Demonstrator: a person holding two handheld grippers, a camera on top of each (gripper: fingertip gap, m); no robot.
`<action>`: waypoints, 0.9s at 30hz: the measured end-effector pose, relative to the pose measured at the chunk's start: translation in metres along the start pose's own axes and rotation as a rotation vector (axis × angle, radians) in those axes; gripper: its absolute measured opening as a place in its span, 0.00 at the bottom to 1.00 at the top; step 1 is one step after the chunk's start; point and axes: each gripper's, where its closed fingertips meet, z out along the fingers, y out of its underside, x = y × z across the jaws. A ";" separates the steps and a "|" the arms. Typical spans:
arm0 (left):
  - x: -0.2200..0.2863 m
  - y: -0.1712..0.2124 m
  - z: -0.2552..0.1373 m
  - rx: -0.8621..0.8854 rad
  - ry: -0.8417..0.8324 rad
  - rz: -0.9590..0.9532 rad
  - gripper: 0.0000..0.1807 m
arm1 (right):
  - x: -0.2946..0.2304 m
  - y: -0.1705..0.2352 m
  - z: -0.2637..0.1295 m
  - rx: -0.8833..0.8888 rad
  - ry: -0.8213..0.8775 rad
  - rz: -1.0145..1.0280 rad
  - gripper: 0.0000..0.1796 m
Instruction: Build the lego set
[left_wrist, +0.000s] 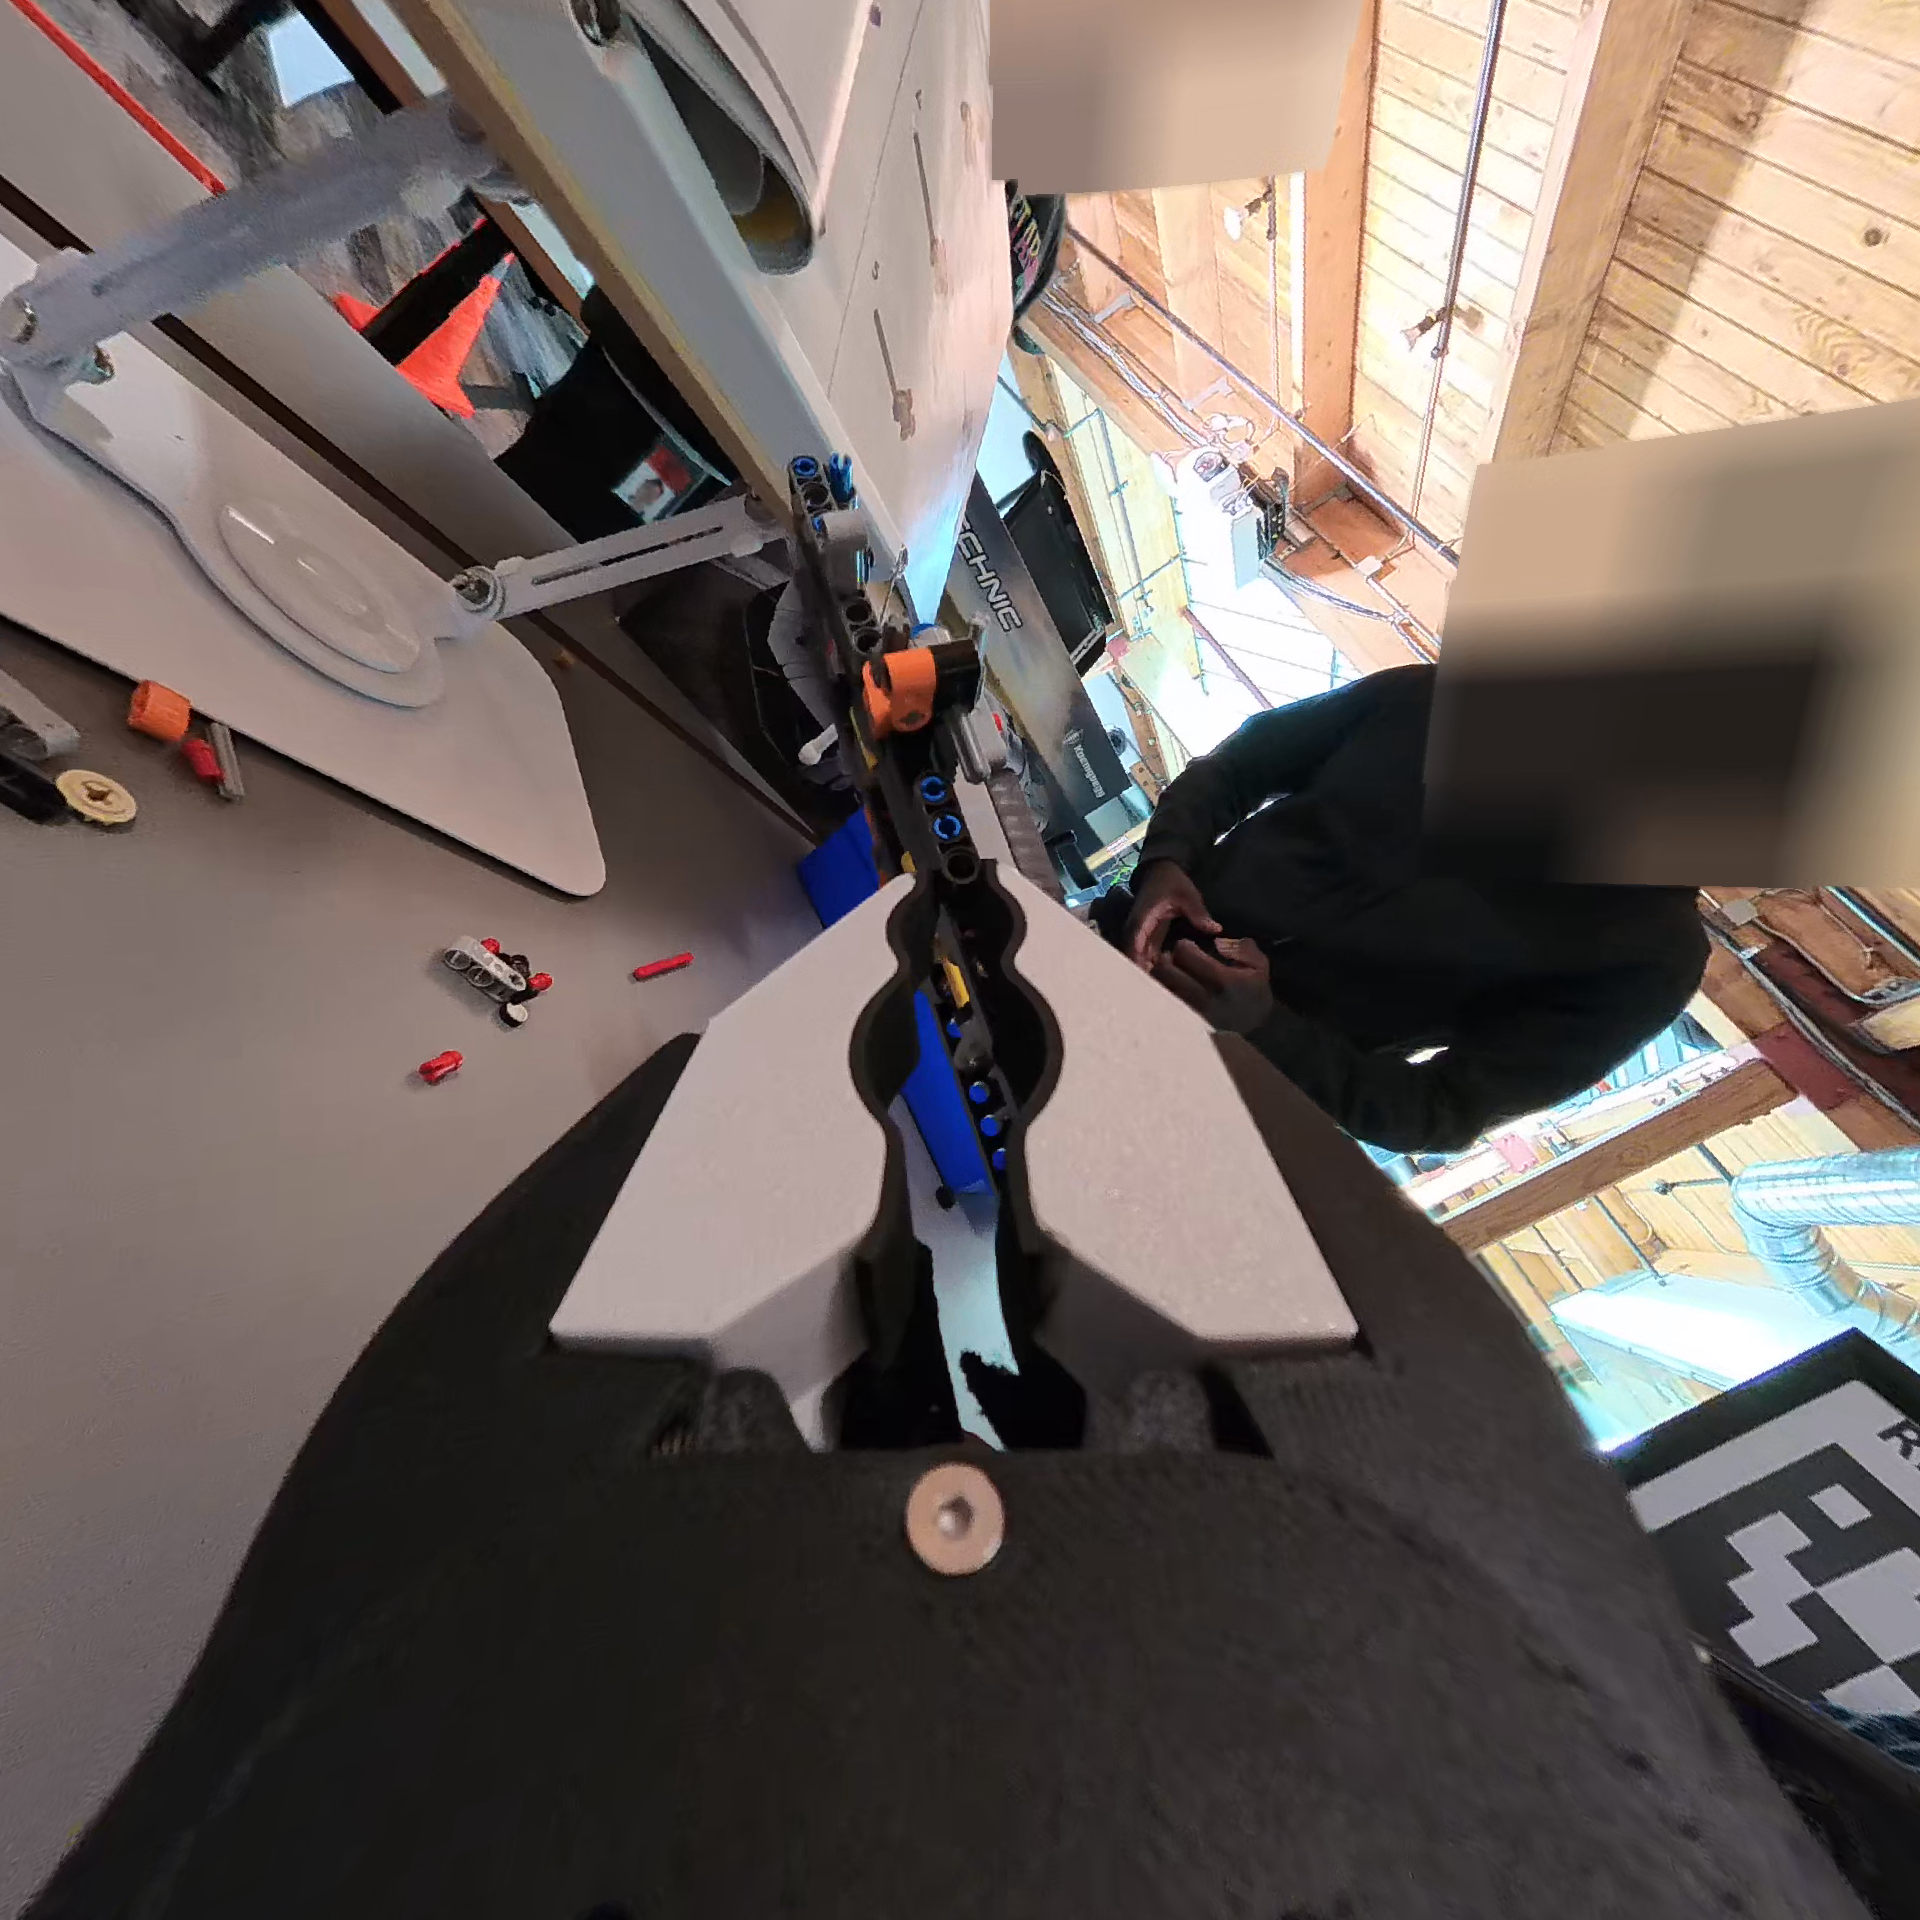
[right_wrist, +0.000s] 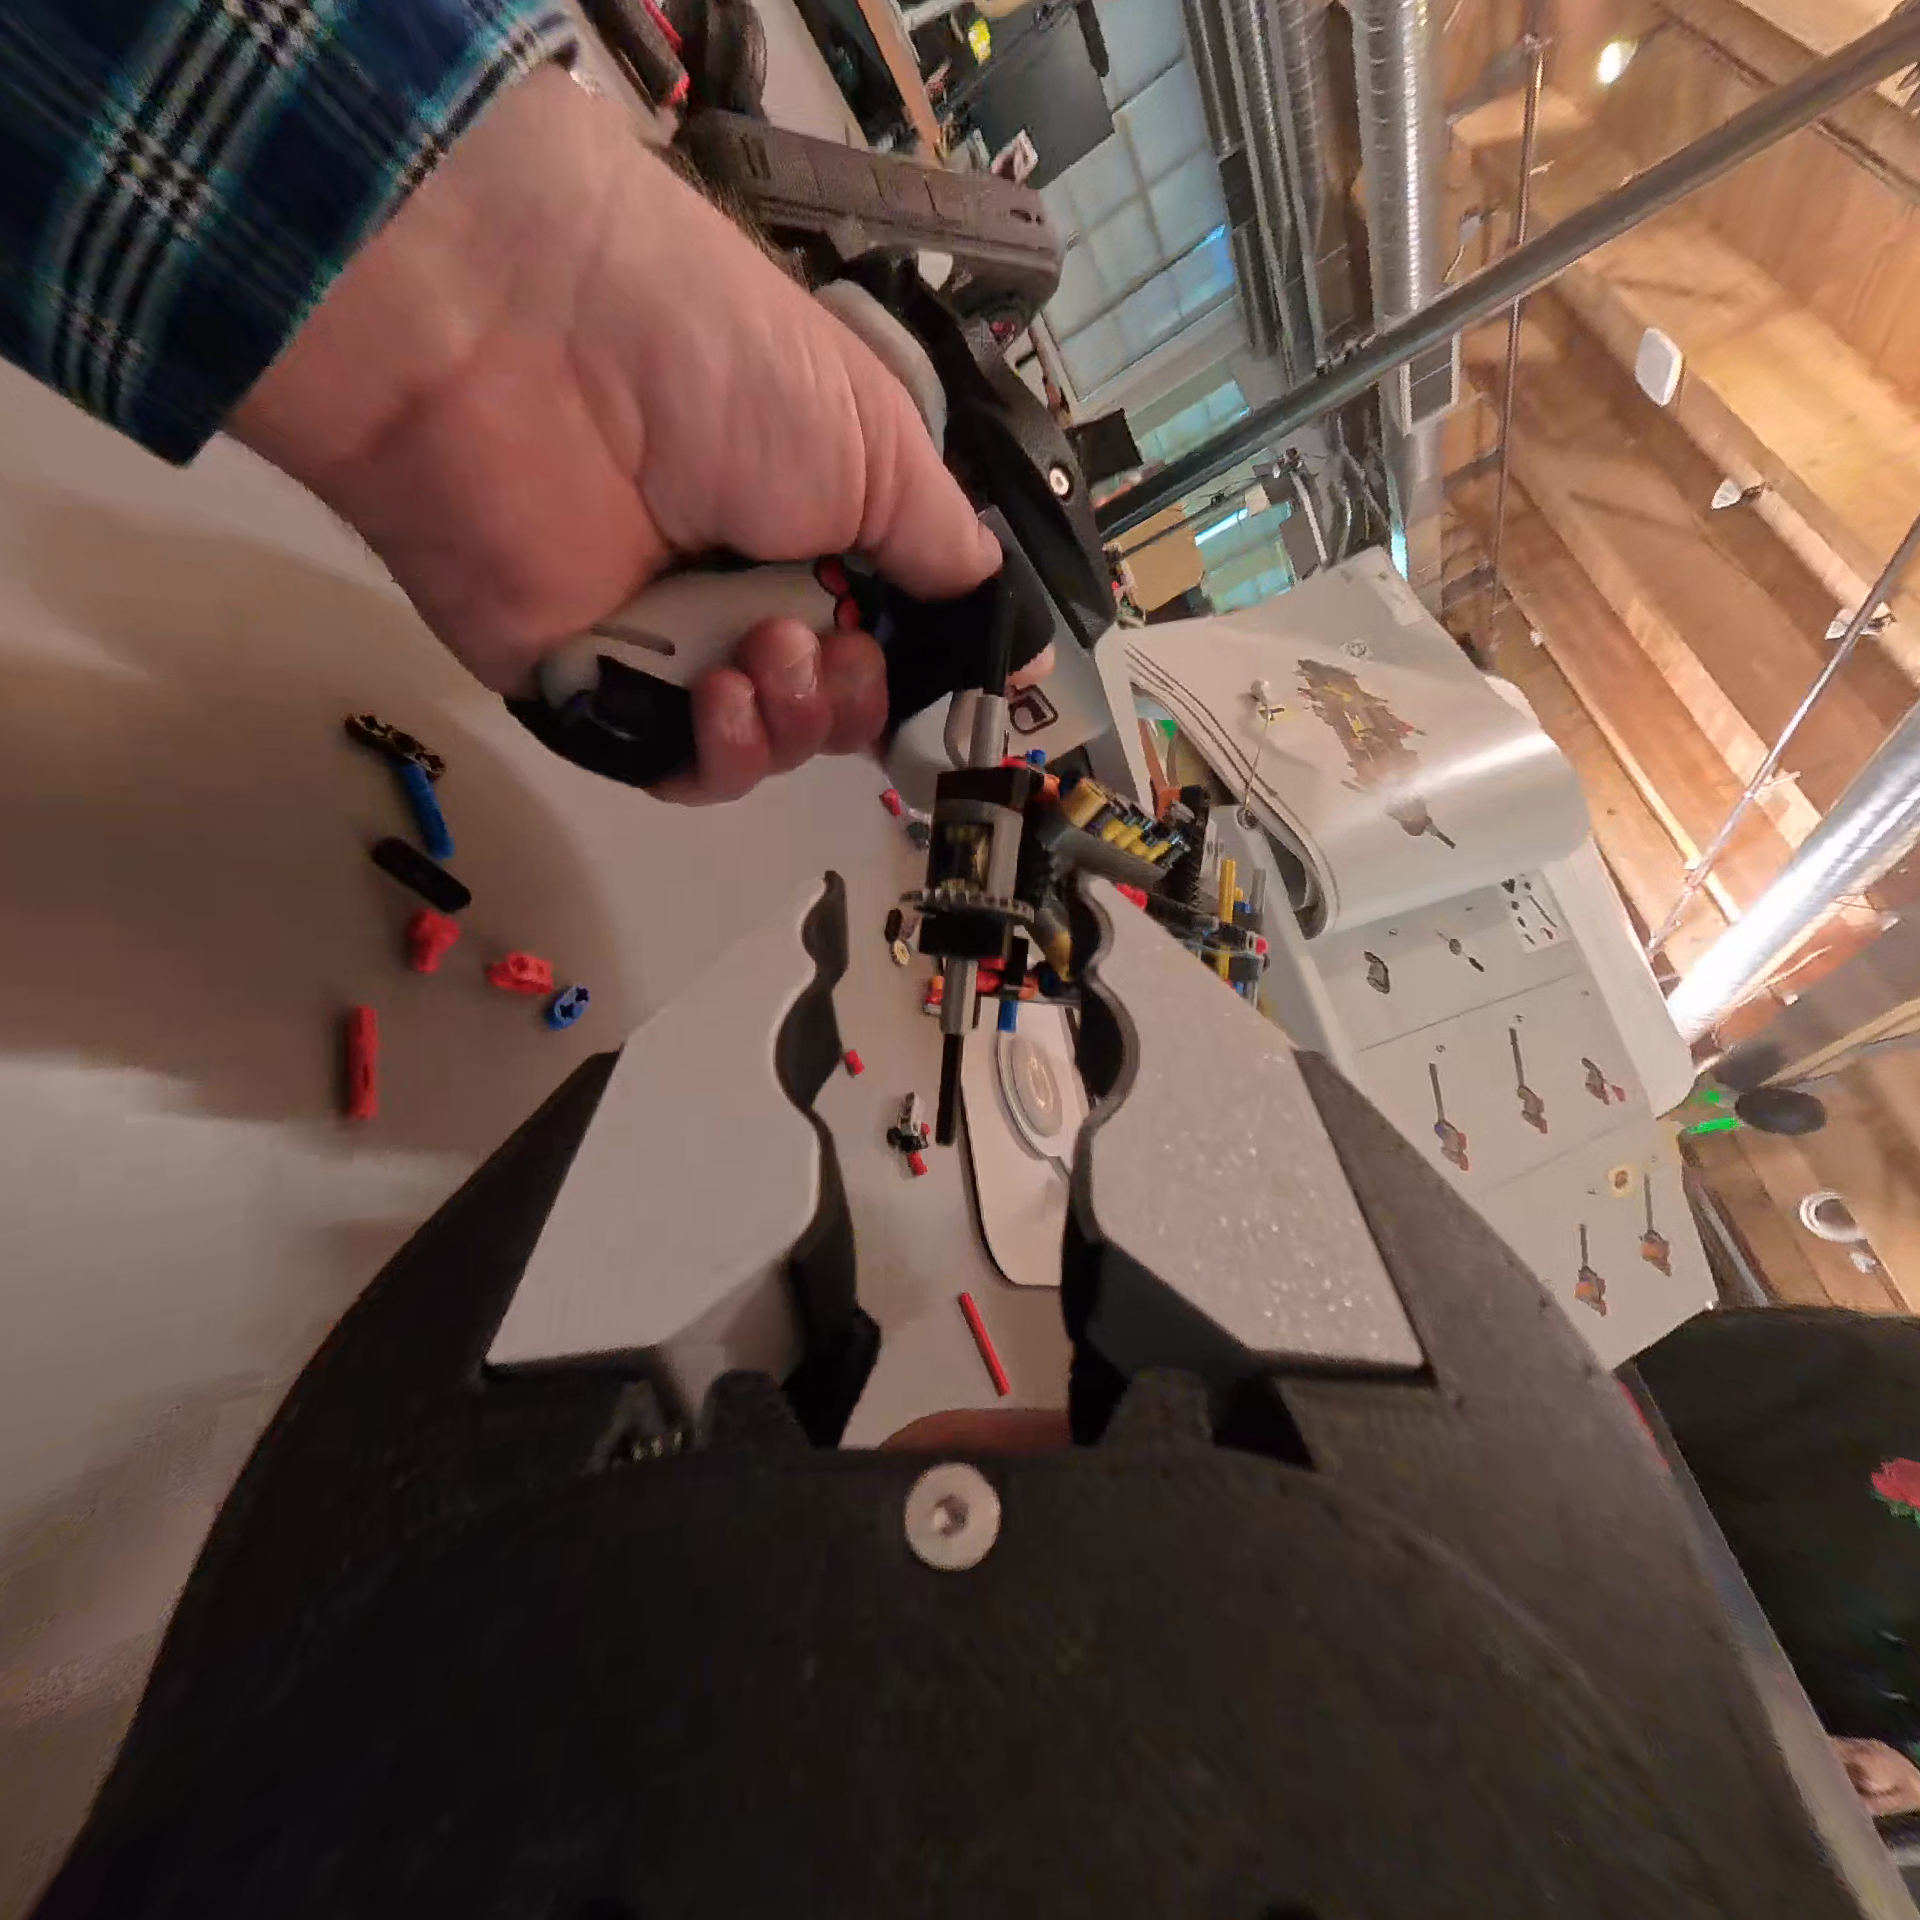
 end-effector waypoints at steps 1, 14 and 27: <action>0.001 0.000 0.001 0.000 0.002 0.003 0.03 | 0.000 0.001 0.004 -0.015 0.007 0.004 0.25; 0.005 -0.007 0.004 0.046 0.012 0.002 0.03 | 0.002 0.017 0.010 -0.082 0.049 0.049 0.30; 0.004 -0.006 0.007 0.052 0.012 -0.011 0.03 | 0.002 0.013 0.005 -0.039 0.059 -0.001 0.26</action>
